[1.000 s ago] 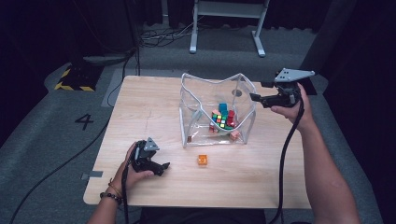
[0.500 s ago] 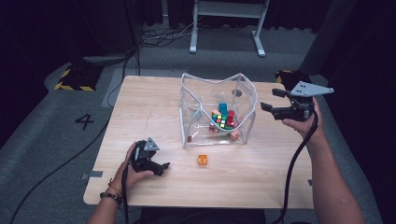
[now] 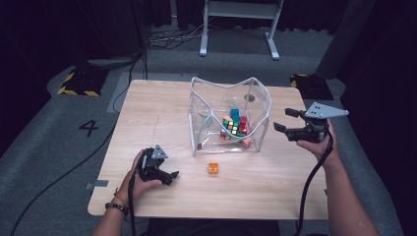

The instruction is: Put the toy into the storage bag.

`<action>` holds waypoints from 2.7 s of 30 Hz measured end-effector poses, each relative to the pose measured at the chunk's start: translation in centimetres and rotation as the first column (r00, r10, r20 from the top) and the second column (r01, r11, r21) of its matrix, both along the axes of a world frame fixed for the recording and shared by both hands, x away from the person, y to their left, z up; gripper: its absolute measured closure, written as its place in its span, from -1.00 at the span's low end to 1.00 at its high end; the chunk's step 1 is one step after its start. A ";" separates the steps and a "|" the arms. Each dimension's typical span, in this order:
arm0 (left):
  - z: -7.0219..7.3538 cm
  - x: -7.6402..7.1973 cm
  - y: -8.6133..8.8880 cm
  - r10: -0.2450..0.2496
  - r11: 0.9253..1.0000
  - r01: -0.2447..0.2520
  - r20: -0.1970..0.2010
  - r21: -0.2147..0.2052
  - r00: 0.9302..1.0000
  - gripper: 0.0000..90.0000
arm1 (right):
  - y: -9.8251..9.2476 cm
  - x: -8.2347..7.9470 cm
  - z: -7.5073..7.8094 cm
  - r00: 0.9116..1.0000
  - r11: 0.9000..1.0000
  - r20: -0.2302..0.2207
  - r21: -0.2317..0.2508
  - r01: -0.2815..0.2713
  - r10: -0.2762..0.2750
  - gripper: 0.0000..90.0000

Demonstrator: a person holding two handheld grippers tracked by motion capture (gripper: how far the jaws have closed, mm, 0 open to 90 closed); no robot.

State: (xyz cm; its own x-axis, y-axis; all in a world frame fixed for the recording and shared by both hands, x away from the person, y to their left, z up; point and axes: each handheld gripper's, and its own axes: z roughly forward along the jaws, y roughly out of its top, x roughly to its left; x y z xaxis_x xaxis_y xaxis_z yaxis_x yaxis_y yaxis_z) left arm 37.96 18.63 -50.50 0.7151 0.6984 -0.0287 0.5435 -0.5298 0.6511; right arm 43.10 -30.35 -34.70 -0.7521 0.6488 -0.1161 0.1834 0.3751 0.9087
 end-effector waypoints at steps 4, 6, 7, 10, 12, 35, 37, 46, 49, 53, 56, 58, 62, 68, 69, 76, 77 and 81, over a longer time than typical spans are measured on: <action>0.0 0.0 0.0 0.000 1.000 0.000 0.000 0.000 1.000 -0.99 | 0.6 -0.6 -1.3 1.000 1.000 -0.005 -0.018 -0.015 0.014 -0.39; 0.0 0.0 0.0 0.000 1.000 0.000 0.000 0.000 1.000 -0.99 | 0.9 -0.9 -1.8 1.000 1.000 -0.018 -0.009 -0.026 0.026 -0.39; 0.0 0.0 0.0 0.000 1.000 0.000 0.000 0.000 1.000 -0.99 | 0.9 -0.9 -1.8 1.000 1.000 -0.018 -0.009 -0.026 0.026 -0.39; 0.0 0.0 0.0 0.000 1.000 0.000 0.000 0.000 1.000 -0.99 | 1.6 -1.5 -2.6 0.999 0.999 -0.022 -0.027 -0.046 0.045 -0.38; 0.0 0.0 0.0 0.000 1.000 0.000 0.000 0.000 1.000 -0.99 | 1.9 -1.7 -3.0 0.998 0.998 -0.028 -0.025 -0.061 0.061 -0.38; 0.0 0.0 0.0 0.001 1.000 -0.001 0.000 0.001 1.000 -0.99 | 7.3 -4.0 -8.0 0.969 0.969 -0.120 -0.098 -0.227 0.215 -0.37; 0.0 0.0 0.0 0.001 1.000 -0.001 0.000 0.001 1.000 -0.99 | 7.8 -4.1 -8.2 0.966 0.965 -0.122 -0.106 -0.241 0.228 -0.37; 0.0 0.0 0.0 0.001 1.000 -0.001 0.000 0.001 1.000 -0.99 | 10.4 -4.5 -10.2 0.941 0.939 -0.161 -0.126 -0.319 0.298 -0.36; 0.0 0.0 0.0 0.001 1.000 -0.001 0.000 0.001 1.000 -0.99 | 11.6 -4.5 -11.1 0.928 0.929 -0.193 -0.133 -0.346 0.318 -0.36; 0.0 0.0 0.0 0.001 1.000 -0.001 0.000 0.001 1.000 -0.99 | 12.6 -4.4 -11.9 0.916 0.918 -0.225 -0.148 -0.368 0.331 -0.35; 0.0 0.0 0.0 0.001 1.000 -0.001 0.000 0.001 1.000 -0.99 | 14.0 -4.0 -13.0 0.901 0.898 -0.241 -0.168 -0.406 0.362 -0.35; 0.0 0.0 0.0 0.001 1.000 -0.001 0.001 0.001 1.000 -0.99 | 14.7 -4.0 -13.4 0.902 0.900 -0.259 -0.180 -0.397 0.346 -0.35; 0.0 0.0 0.0 0.001 1.000 -0.001 0.000 0.000 1.000 -0.99 | 15.8 -3.4 -14.1 0.895 0.892 -0.263 -0.184 -0.412 0.359 -0.35; 0.0 0.0 0.0 0.001 1.000 -0.001 0.000 0.000 1.000 -0.99 | 17.4 -3.0 -15.2 0.899 0.898 -0.278 -0.189 -0.397 0.339 -0.35; 0.0 0.0 0.0 0.001 1.000 -0.001 0.000 -0.001 1.000 -0.99 | 17.4 -2.9 -15.3 0.897 0.895 -0.279 -0.190 -0.403 0.344 -0.35; 0.0 0.0 0.0 0.001 1.000 -0.001 0.000 0.000 1.000 -0.99 | 18.6 -2.8 -15.6 0.895 0.894 -0.264 -0.176 -0.411 0.359 -0.13; 0.0 0.0 0.0 0.001 1.000 -0.001 0.000 0.000 1.000 -0.99 | 18.5 -2.8 -15.6 0.895 0.893 -0.262 -0.178 -0.413 0.362 -0.05; 0.0 0.0 0.0 0.001 1.000 -0.001 0.000 0.000 1.000 -0.99 | 18.2 -2.9 -15.4 0.883 0.878 -0.274 -0.190 -0.438 0.381 0.27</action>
